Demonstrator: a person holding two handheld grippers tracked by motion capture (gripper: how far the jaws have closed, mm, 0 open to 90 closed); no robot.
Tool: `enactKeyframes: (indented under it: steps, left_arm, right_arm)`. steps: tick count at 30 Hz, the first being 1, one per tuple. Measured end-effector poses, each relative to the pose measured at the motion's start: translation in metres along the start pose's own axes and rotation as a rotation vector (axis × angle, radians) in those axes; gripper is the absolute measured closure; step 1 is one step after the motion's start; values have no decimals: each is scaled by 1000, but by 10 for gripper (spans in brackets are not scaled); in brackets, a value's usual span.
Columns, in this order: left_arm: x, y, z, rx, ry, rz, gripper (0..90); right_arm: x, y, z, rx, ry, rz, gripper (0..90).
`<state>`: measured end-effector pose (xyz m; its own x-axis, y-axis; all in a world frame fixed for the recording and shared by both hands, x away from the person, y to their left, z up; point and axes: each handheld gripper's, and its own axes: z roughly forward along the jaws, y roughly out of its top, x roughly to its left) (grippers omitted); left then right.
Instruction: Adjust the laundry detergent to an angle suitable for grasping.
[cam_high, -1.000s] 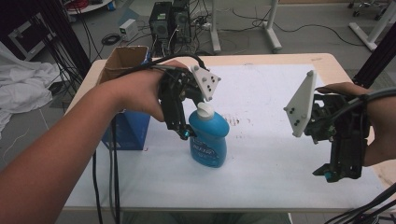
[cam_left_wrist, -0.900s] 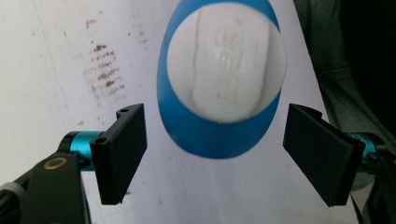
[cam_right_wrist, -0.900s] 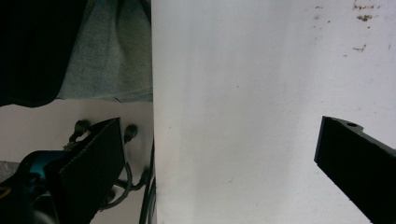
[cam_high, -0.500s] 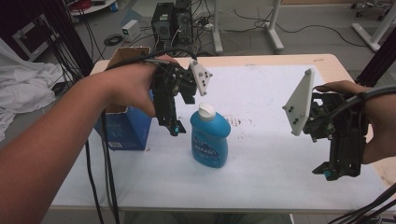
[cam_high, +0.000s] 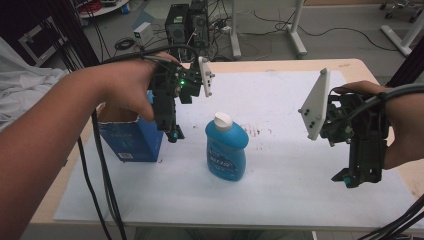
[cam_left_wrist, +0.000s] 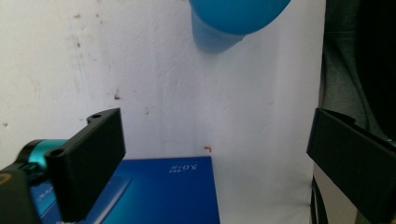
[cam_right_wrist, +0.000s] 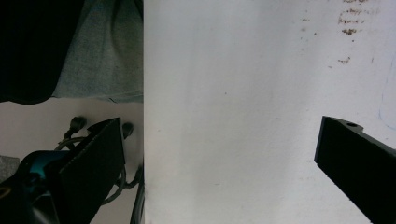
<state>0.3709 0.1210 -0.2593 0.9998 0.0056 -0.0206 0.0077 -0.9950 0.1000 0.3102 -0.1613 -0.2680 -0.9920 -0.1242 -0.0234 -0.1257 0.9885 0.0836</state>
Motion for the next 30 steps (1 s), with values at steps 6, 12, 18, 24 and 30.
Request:
enactKeyframes:
  steps: [6, 12, 18, 24, 30]
  left_arm:
    - [-1, -3, -3, 18, -4, -23, 17]
    - [-2, -3, -5, 34, 4, -27, 17]
    - [0, -6, -5, 57, -3, -51, 18]
    - [4, -8, -5, 61, -2, -70, 18]
    - [11, -11, -4, 54, -9, -90, 18]
  right_arm:
    - [-3, 0, 0, -4, 3, -7, 11]
    - [-5, -1, -2, -2, 3, -4, 11]
    - [-8, -1, -5, 0, 1, -3, 11]
    - [-16, 0, -11, 0, 7, 1, 11]
    - [-20, 4, -13, -1, 10, -5, 11]
